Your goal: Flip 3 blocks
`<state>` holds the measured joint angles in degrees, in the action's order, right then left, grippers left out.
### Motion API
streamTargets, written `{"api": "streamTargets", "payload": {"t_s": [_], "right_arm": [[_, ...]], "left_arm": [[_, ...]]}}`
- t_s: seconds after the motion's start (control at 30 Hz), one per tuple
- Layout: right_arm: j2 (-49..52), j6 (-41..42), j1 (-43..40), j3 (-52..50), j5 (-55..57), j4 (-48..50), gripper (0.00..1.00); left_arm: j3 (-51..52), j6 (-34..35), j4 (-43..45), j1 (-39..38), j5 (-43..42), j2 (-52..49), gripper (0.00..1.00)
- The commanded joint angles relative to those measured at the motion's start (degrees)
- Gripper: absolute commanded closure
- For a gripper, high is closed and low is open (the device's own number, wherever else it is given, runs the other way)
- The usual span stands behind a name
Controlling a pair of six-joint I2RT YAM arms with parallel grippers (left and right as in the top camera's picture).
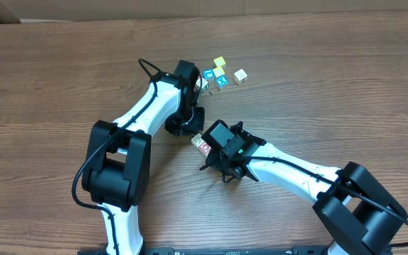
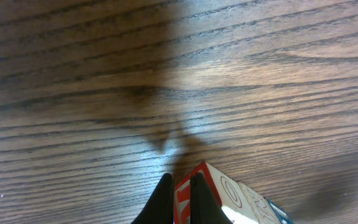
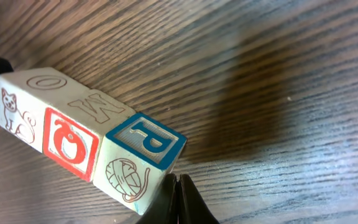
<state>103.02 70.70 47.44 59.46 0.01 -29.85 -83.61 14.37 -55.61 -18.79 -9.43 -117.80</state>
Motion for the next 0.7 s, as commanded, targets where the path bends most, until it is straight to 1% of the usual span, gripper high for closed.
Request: {"api": "streamTargets", "payload": {"t_s": [0.0, 0.37, 0.67], "right_arm": [[-0.79, 6.12, 0.13, -0.26, 0.74, 0.17, 0.96], [-0.79, 17.90, 0.13, -0.26, -1.22, 0.37, 0.96], [-0.79, 21.00, 0.52, -0.26, -3.26, 2.62, 0.96]], "left_arm": [[0.48, -1.14, 0.22, -0.42, -0.96, -0.07, 0.96], [0.48, -2.19, 0.83, -0.42, -1.14, -0.07, 0.96], [0.48, -2.16, 1.53, -0.44, -1.38, -0.07, 0.96]]}}
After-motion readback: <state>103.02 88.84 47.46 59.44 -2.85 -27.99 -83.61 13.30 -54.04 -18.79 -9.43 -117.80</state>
